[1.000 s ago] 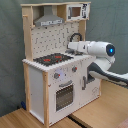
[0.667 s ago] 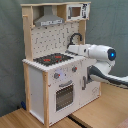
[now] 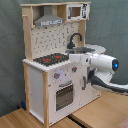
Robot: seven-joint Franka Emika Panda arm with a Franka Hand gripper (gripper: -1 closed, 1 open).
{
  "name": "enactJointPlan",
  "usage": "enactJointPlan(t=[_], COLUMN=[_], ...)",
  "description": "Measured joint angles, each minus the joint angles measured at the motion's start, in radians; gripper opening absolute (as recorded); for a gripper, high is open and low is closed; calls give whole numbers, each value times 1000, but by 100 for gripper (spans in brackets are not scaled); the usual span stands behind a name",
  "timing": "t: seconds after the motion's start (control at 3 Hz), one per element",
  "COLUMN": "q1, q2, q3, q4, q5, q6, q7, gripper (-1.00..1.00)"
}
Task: Play with the kitchen
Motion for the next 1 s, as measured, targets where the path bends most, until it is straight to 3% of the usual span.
enactJointPlan(t=[0.67,1.0], q1=[12,12], q2=[0,0], q3=[111,145], q4=[-29,-88], q5=[3,3], q6=[179,272], q7=[1,1], gripper=[100,100])
